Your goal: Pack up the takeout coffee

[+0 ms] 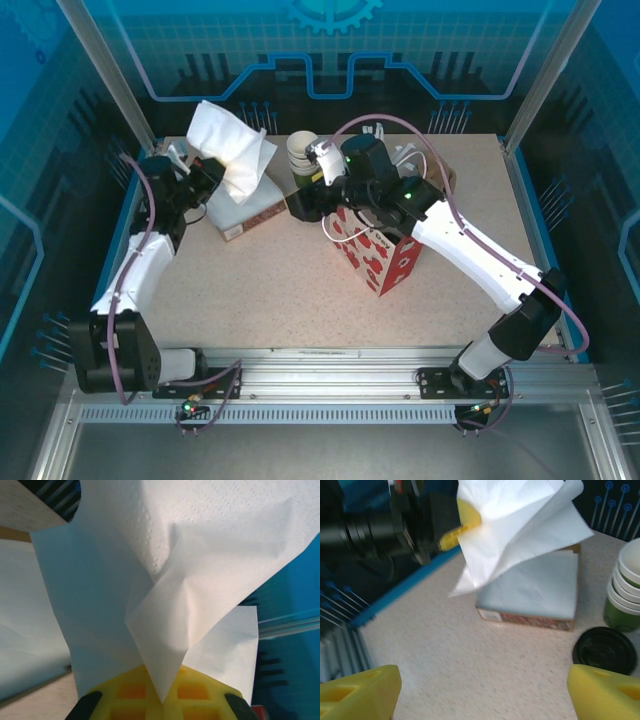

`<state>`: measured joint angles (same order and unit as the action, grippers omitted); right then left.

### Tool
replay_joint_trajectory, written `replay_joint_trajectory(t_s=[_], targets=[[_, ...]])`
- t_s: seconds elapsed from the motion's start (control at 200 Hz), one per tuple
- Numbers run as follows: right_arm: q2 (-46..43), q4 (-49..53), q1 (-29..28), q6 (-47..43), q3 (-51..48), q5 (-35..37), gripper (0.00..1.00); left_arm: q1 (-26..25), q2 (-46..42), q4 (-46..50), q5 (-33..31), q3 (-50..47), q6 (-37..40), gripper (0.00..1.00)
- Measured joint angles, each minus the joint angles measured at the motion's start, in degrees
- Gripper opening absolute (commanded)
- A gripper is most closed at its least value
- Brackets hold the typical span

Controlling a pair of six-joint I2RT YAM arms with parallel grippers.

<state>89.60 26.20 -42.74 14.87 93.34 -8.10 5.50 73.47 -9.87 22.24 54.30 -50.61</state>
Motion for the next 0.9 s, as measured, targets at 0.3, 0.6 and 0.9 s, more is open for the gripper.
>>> replay_joint_trajectory(t_s=[0.3, 0.6, 0.9], targets=[[3.0, -10.4, -0.1, 12.6, -0.3, -2.9, 0.92, -9.2, -6.1, -15.0, 0.2, -5.6, -15.6, 0.00], [3.0, -17.0, -0.5, 18.4, -4.3, 0.3, 0.57, -15.8, -7.4, -20.1, -2.4, -8.1, -19.7, 0.00], [1.2, -20.7, -0.5, 19.6, -7.2, 5.1, 0.20, -19.0, -7.4, -21.6, -4.2, -9.5, -20.0, 0.00]])
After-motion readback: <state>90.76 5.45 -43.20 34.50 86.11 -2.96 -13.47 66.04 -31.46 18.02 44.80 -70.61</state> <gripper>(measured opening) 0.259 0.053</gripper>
